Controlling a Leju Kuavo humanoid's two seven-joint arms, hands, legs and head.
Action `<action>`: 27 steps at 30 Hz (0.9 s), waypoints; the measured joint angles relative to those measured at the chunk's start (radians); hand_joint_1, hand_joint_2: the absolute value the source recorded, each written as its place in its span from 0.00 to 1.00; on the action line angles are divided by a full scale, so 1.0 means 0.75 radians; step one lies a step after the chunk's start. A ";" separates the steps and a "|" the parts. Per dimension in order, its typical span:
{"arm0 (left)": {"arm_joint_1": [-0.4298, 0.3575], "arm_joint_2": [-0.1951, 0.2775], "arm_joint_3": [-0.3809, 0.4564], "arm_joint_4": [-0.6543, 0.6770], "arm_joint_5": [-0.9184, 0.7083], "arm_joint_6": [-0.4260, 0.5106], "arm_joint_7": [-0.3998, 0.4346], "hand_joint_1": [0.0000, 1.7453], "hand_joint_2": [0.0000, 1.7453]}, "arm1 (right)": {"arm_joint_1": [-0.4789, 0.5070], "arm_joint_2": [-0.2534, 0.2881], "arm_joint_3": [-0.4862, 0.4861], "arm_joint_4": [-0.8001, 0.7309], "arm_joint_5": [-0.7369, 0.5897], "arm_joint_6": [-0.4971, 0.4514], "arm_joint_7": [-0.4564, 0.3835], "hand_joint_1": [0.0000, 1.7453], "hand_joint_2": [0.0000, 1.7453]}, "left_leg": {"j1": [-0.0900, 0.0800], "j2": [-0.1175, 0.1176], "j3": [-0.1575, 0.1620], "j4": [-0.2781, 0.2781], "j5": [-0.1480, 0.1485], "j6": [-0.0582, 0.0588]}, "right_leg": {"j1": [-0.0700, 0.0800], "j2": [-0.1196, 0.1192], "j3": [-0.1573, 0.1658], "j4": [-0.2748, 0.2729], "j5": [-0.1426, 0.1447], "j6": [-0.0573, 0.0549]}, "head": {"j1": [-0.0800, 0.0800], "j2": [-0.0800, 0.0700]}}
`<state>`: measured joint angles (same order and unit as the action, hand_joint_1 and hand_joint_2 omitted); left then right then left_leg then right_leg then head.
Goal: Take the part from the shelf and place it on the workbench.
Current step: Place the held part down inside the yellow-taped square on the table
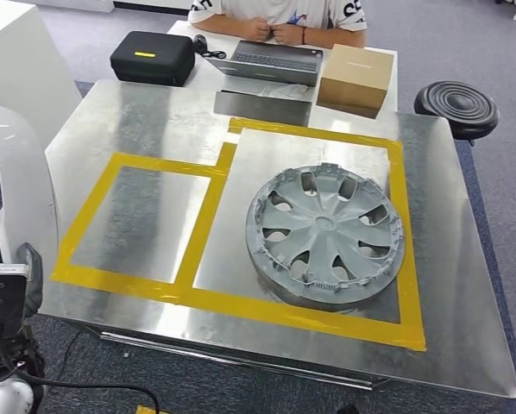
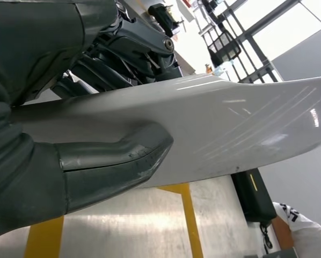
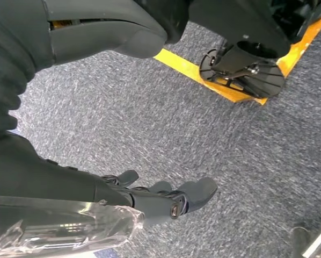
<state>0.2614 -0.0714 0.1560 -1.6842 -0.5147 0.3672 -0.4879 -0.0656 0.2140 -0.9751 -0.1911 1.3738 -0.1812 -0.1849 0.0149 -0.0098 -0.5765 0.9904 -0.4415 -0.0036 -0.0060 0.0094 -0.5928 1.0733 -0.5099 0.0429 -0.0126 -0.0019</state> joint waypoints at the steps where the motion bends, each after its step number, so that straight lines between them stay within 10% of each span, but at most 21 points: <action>1: 0.000 0.000 0.000 0.000 -0.004 0.001 0.000 1.00 1.00 | 0.000 0.000 0.000 0.000 0.000 0.000 0.000 0.00 1.00 | 0.000 0.001 0.001 0.000 -0.001 0.006 | 0.000 -0.002 -0.037 0.077 -0.041 0.004 | 0.003 0.000; 3: 0.000 0.000 0.001 0.000 -0.009 0.003 0.000 1.00 1.00 | 0.001 0.000 0.000 0.000 0.000 0.000 0.000 0.00 1.00 | -0.002 0.001 0.002 0.000 -0.003 0.013 | -0.001 -0.002 -0.124 0.252 -0.113 0.007 | 0.005 0.000; 5: 0.001 0.000 0.001 0.000 -0.011 0.003 0.000 1.00 1.00 | 0.003 0.000 0.000 0.000 0.000 0.001 0.001 0.00 1.00 | -0.004 0.000 0.005 0.001 -0.006 0.014 | -0.001 -0.002 -0.152 0.293 -0.101 0.005 | 0.006 0.000; 10: 0.000 0.000 0.002 0.000 -0.011 0.009 0.000 1.00 1.00 | -0.002 0.000 0.001 0.000 -0.001 0.003 -0.001 0.00 1.00 | -0.012 -0.003 0.017 0.005 -0.017 -0.007 | 0.003 0.000 0.014 -0.048 0.059 -0.012 | 0.005 0.000; 14: -0.002 0.000 0.004 0.000 -0.003 0.014 0.000 1.00 1.00 | 0.002 -0.001 0.000 0.000 -0.001 0.005 -0.003 0.00 1.00 | -0.009 -0.002 0.012 0.017 -0.030 -0.035 | 0.003 0.002 0.024 -0.067 0.061 -0.039 | 0.001 0.000; 18: -0.005 0.000 0.005 0.000 0.000 0.017 0.000 1.00 1.00 | 0.001 -0.001 0.000 0.000 -0.001 0.006 -0.005 0.00 1.00 | -0.007 0.000 -0.123 0.303 -0.172 -0.055 | -0.003 -0.001 0.026 -0.072 0.063 -0.056 | -0.011 0.000; 20: -0.004 0.001 0.005 0.000 0.001 0.017 0.000 1.00 1.00 | 0.002 -0.001 0.000 0.000 -0.001 0.006 -0.005 0.00 1.00 | -0.007 0.000 -0.165 0.377 -0.173 -0.055 | -0.003 -0.002 0.028 -0.072 0.061 -0.057 | -0.012 0.000; 24: -0.007 0.001 0.005 0.000 0.001 0.018 0.000 1.00 1.00 | 0.001 -0.001 -0.001 0.000 -0.001 0.006 -0.005 0.00 1.00 | -0.007 0.003 -0.036 0.088 -0.013 -0.045 | 0.001 0.002 0.035 -0.069 0.054 -0.047 | -0.012 0.000; 27: -0.007 0.000 0.006 0.000 0.001 0.019 0.001 1.00 1.00 | 0.001 -0.001 0.000 0.000 -0.001 0.006 -0.005 0.00 1.00 | -0.010 0.002 -0.005 0.006 -0.003 -0.026 | 0.007 0.003 0.031 -0.070 0.051 -0.027 | -0.010 0.000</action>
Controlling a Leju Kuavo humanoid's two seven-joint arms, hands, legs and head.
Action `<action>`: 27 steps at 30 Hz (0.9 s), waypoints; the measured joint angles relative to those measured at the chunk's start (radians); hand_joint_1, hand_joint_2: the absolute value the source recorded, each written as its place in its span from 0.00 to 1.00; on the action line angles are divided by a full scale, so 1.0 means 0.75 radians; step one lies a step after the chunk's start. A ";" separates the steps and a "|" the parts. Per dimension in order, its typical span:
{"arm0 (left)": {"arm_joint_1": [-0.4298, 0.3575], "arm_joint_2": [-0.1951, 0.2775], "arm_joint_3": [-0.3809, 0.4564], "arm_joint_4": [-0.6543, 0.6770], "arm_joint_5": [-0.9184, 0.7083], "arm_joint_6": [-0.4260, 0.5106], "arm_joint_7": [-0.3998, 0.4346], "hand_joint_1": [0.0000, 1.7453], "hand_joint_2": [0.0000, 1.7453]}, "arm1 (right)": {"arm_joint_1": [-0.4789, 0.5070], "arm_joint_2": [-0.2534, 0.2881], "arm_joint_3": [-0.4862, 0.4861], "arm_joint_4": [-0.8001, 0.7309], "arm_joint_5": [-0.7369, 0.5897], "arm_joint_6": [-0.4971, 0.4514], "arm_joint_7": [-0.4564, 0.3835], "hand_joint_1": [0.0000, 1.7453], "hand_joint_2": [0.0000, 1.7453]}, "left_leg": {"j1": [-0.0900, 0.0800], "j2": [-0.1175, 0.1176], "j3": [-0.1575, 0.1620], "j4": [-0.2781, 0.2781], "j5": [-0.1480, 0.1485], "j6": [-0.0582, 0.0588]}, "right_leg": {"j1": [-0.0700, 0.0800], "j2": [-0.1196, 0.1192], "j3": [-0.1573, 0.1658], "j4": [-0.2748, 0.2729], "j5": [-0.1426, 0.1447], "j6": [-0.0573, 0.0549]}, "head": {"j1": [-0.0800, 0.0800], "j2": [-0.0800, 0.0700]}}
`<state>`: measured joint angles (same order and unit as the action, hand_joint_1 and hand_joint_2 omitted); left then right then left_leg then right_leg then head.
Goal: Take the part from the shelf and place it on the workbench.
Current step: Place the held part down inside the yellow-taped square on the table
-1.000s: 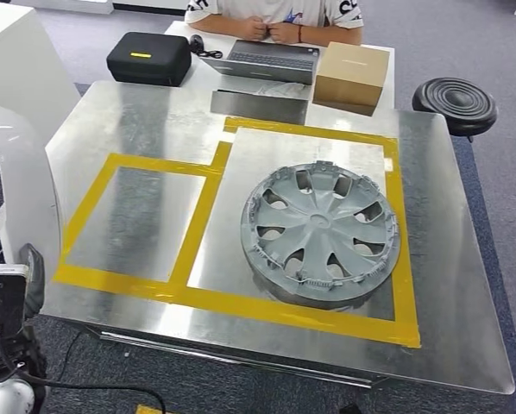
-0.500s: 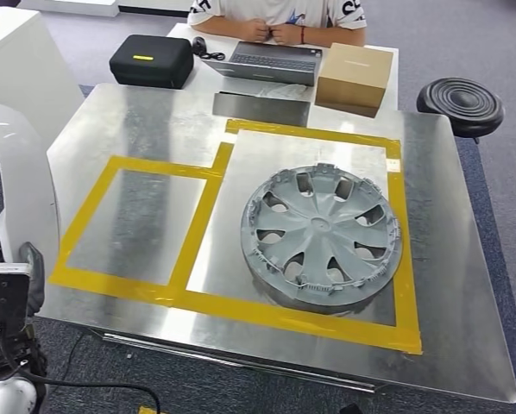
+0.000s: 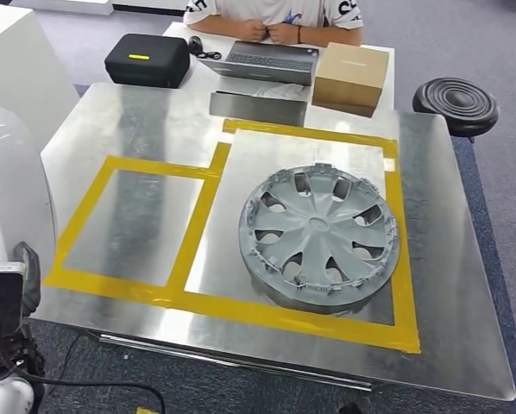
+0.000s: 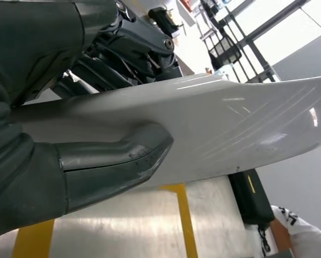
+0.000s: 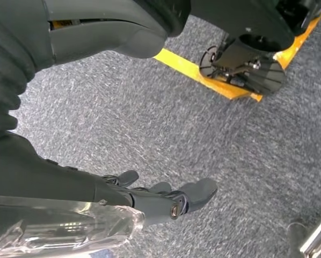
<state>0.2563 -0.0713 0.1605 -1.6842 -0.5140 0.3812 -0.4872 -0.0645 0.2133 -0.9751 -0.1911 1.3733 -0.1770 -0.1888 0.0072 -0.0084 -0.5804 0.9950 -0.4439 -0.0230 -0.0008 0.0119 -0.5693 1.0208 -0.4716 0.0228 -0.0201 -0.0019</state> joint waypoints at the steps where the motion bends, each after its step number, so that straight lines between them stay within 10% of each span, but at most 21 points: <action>1: 0.001 0.000 0.001 0.000 0.000 0.001 0.000 1.00 1.00 | 0.000 0.000 0.000 0.000 0.000 0.000 0.000 0.00 1.00 | 0.001 0.000 0.000 -0.002 0.002 0.008 | -0.002 -0.001 -0.002 -0.002 -0.001 0.007 | 0.000 0.000; 8: 0.000 0.000 0.003 0.000 0.003 0.005 0.001 1.00 1.00 | 0.003 0.000 0.000 0.000 0.000 0.001 0.001 0.00 1.00 | 0.004 0.001 0.007 -0.008 0.001 0.040 | -0.006 -0.005 -0.187 0.381 -0.169 0.038 | 0.012 0.000; 13: 0.000 -0.003 0.009 0.000 0.005 0.010 0.002 1.00 1.00 | -0.001 0.000 0.000 0.000 0.000 0.002 0.001 0.00 1.00 | -0.001 -0.004 0.018 -0.003 -0.007 0.023 | -0.005 -0.004 -0.016 0.034 -0.002 0.022 | 0.010 0.000; 18: -0.001 -0.007 0.020 0.000 0.008 0.020 0.006 1.00 1.00 | 0.000 0.000 0.000 0.000 0.000 0.002 0.010 0.00 1.00 | 0.001 -0.003 0.004 0.022 -0.027 -0.013 | -0.006 -0.001 0.001 -0.002 0.008 -0.015 | 0.005 0.000; 23: 0.002 -0.008 0.035 0.000 0.010 0.031 0.010 1.00 1.00 | 0.002 0.001 -0.001 0.000 0.000 0.003 0.011 0.00 1.00 | 0.003 -0.002 -0.161 0.371 -0.178 -0.031 | -0.010 -0.006 0.000 -0.005 0.010 -0.031 | -0.006 0.000; 27: 0.001 -0.009 0.045 -0.001 0.012 0.033 0.013 1.00 1.00 | 0.001 0.000 -0.001 0.000 0.000 0.004 0.012 0.00 1.00 | 0.004 0.001 -0.049 0.137 -0.027 -0.025 | -0.010 -0.004 0.007 -0.004 0.007 -0.026 | -0.006 0.000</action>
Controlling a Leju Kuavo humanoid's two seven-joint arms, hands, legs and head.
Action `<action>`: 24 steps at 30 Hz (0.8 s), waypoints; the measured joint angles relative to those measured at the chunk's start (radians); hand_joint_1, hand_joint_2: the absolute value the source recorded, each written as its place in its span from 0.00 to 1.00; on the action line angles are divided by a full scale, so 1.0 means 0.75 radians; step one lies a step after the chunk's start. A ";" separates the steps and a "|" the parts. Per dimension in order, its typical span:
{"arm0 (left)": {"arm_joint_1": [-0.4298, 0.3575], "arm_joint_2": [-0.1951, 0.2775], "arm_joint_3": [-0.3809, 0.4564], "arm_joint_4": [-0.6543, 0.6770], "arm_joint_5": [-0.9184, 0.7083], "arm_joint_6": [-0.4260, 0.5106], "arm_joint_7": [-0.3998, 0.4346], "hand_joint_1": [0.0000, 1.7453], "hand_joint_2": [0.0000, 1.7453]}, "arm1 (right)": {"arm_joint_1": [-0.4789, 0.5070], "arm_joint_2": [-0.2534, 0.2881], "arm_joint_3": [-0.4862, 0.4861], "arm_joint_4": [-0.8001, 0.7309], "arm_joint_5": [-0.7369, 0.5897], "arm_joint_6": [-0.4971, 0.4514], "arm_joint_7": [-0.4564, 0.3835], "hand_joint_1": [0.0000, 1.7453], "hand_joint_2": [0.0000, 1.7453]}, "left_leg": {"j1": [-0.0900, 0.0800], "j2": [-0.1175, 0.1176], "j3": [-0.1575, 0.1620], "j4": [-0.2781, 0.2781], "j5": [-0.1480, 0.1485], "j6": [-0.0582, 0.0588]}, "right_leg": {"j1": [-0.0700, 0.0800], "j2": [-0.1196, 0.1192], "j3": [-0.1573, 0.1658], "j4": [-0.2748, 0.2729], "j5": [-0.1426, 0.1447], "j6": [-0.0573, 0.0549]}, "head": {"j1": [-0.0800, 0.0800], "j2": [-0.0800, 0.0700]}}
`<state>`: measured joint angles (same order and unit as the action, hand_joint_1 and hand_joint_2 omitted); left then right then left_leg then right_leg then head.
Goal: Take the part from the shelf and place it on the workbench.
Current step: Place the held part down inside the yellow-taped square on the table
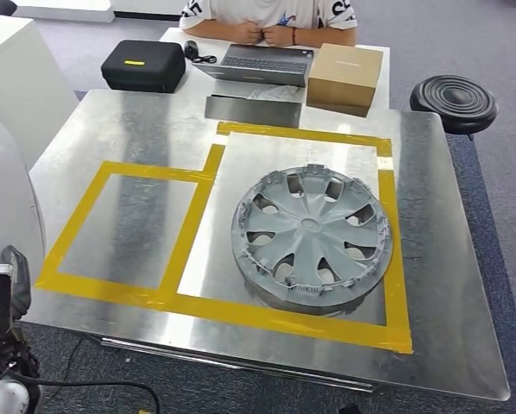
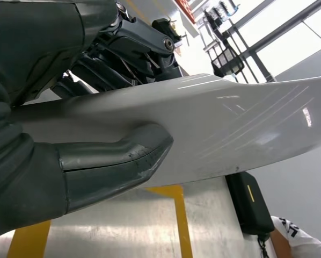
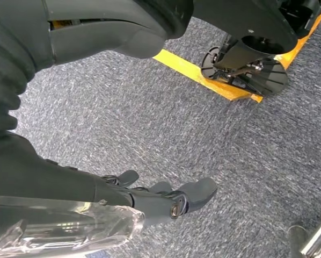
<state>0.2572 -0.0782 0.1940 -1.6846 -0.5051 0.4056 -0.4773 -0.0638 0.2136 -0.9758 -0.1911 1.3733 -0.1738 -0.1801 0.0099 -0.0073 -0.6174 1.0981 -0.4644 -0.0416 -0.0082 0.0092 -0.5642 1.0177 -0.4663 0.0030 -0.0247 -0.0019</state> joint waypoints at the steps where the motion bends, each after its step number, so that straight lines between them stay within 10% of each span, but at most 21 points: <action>1: -0.001 0.000 0.002 0.000 0.000 0.000 0.000 1.00 1.00 | 0.000 0.000 0.000 0.000 0.000 0.000 0.000 0.00 1.00 | 0.000 0.002 0.035 -0.072 0.022 0.002 | 0.004 0.001 0.000 0.003 -0.003 0.004 | -0.001 0.000; 8: 0.003 -0.002 0.015 0.000 0.000 0.005 0.002 1.00 1.00 | 0.000 -0.001 0.000 0.000 0.000 0.000 0.002 0.00 1.00 | 0.000 0.001 0.061 -0.146 0.028 0.043 | 0.009 0.001 -0.018 0.022 -0.021 0.043 | 0.005 0.000; 12: 0.003 -0.006 0.019 0.000 0.000 0.006 0.001 1.00 1.00 | 0.000 -0.001 0.000 0.000 0.000 0.001 0.003 0.00 1.00 | 0.004 0.002 0.064 -0.149 0.029 0.061 | 0.005 -0.002 -0.161 0.322 -0.164 0.062 | 0.014 0.000; 14: 0.003 -0.009 0.020 0.000 0.000 0.006 0.001 1.00 1.00 | 0.003 -0.001 0.000 0.000 0.000 0.001 0.004 0.00 1.00 | 0.003 0.001 0.065 -0.148 0.028 0.062 | 0.005 -0.002 -0.192 0.374 -0.156 0.062 | 0.014 0.000; 19: 0.003 -0.011 0.022 0.000 0.000 0.006 0.001 1.00 1.00 | -0.002 0.000 0.000 0.000 0.000 0.001 0.004 0.00 1.00 | -0.004 -0.003 0.072 -0.145 0.022 0.043 | 0.007 0.000 -0.018 0.019 0.002 0.043 | 0.013 0.000; 24: 0.003 -0.013 0.022 0.000 0.000 0.000 0.001 1.00 1.00 | 0.000 0.000 0.000 0.000 0.000 0.001 0.004 0.00 1.00 | 0.000 -0.002 0.050 -0.100 -0.011 0.006 | 0.005 0.001 -0.012 -0.002 0.013 0.005 | 0.007 0.000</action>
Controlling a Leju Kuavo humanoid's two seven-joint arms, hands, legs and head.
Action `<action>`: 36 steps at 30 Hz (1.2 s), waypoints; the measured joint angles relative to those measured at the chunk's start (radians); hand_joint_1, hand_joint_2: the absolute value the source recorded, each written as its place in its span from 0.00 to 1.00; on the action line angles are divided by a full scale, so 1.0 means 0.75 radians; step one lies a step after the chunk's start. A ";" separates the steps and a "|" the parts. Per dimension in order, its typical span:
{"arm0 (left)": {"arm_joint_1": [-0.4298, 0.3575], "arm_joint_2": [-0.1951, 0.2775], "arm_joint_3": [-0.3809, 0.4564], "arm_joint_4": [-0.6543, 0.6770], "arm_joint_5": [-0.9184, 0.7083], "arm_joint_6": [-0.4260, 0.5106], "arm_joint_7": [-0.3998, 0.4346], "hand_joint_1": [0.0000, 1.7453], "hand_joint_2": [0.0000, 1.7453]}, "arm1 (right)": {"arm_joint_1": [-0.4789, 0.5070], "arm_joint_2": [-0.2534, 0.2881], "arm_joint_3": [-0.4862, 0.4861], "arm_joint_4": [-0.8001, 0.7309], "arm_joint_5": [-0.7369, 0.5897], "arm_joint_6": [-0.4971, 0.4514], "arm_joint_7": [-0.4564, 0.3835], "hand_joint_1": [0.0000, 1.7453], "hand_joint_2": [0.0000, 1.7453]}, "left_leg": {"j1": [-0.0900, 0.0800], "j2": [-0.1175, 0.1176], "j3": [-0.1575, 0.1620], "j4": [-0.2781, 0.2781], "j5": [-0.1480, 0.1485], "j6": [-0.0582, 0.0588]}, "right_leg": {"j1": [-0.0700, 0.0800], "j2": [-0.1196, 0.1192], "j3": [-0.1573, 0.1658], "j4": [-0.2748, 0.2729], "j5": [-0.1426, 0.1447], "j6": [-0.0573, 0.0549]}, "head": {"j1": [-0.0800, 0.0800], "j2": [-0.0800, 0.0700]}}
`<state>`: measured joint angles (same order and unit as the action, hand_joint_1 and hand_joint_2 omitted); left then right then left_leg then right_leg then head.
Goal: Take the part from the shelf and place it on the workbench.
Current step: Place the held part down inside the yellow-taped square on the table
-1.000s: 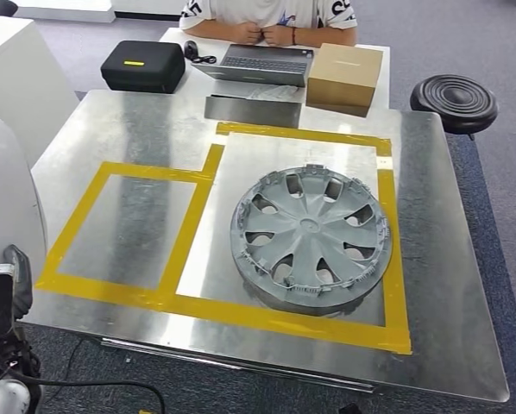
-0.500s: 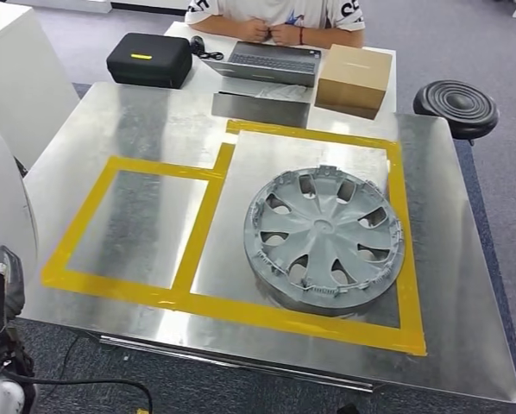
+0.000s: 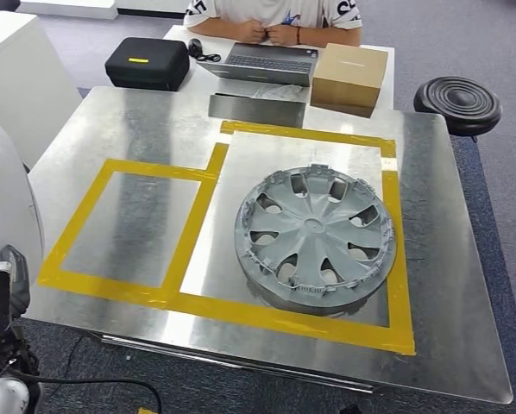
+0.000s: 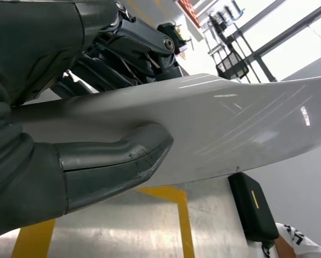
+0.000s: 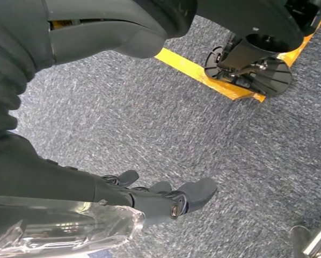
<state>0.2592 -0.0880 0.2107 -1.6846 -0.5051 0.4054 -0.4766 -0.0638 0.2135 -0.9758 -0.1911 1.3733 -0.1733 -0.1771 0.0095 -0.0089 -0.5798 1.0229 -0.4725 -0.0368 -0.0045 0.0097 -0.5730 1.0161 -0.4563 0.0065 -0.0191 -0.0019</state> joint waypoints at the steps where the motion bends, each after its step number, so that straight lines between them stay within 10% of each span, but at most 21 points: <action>1: 0.000 0.000 0.000 0.000 0.000 -0.001 0.000 1.00 1.00 | -0.001 0.000 0.000 0.000 0.000 0.000 0.000 0.00 1.00 | 0.000 0.001 -0.029 0.066 -0.040 -0.005 | -0.002 -0.001 0.000 -0.001 0.002 -0.006 | -0.003 0.000; 4: 0.003 0.000 0.001 0.000 0.002 -0.004 0.000 1.00 1.00 | 0.001 0.000 0.000 0.000 0.000 0.000 0.000 0.00 1.00 | 0.001 0.001 -0.143 0.316 -0.147 -0.014 | -0.002 -0.003 -0.003 -0.001 0.001 -0.012 | -0.007 0.000; 6: 0.004 0.000 0.003 0.000 0.004 -0.006 0.001 1.00 1.00 | 0.002 0.000 0.000 0.000 0.000 0.000 0.000 0.00 1.00 | 0.001 0.001 -0.154 0.341 -0.132 -0.013 | -0.002 -0.003 -0.003 -0.001 0.001 -0.013 | -0.007 0.000; 11: -0.005 0.007 0.032 0.001 0.018 -0.011 0.012 1.00 1.00 | 0.001 0.000 0.000 0.000 0.005 0.001 0.000 0.00 1.00 | 0.000 0.005 0.022 -0.018 0.025 0.003 | 0.005 0.001 -0.003 0.004 -0.001 0.001 | -0.007 0.000; 15: -0.013 0.020 0.071 0.003 0.029 -0.030 0.017 1.00 1.00 | 0.002 0.000 0.000 0.000 0.006 0.003 0.000 0.00 1.00 | -0.001 0.004 0.029 -0.054 0.031 0.034 | 0.006 0.000 -0.013 0.007 -0.005 0.032 | -0.007 0.000; 21: -0.028 0.035 0.129 0.016 0.048 -0.048 0.032 1.00 1.00 | 0.004 0.000 0.001 0.000 0.007 0.007 0.004 0.00 1.00 | 0.003 0.006 0.030 -0.057 0.034 0.054 | 0.002 -0.003 -0.194 0.387 -0.168 0.057 | 0.005 0.000; 26: -0.062 0.065 0.225 0.056 0.083 -0.086 0.039 1.00 1.00 | -0.001 0.000 0.001 0.000 0.014 0.009 0.005 0.00 1.00 | 0.001 0.003 0.037 -0.053 0.028 0.038 | 0.003 0.000 -0.020 0.039 -0.006 0.042 | 0.004 0.000; 31: -0.110 0.100 0.329 0.123 0.082 -0.140 0.039 1.00 1.00 | -0.002 -0.001 0.000 0.000 0.029 0.011 0.005 0.00 1.00 | 0.003 0.002 0.022 -0.029 0.009 0.001 | 0.006 0.003 -0.005 0.001 0.003 -0.002 | 0.000 0.000; 36: -0.150 0.124 0.404 0.207 0.082 -0.164 0.040 1.00 1.00 | -0.002 -0.001 0.000 0.000 0.030 0.011 0.005 0.00 1.00 | 0.005 0.003 -0.144 0.326 -0.151 -0.017 | 0.003 0.000 -0.007 -0.002 0.005 -0.019 | -0.005 0.000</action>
<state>0.1466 0.0049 0.5140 -1.5295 -0.4437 0.2827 -0.4469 -0.0650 0.2128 -0.9756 -0.1911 1.3959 -0.1649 -0.1737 0.0131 -0.0066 -0.6879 1.2672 -0.5855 -0.0498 -0.0023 0.0095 -0.5783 1.0146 -0.4524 -0.0076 -0.0228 -0.0019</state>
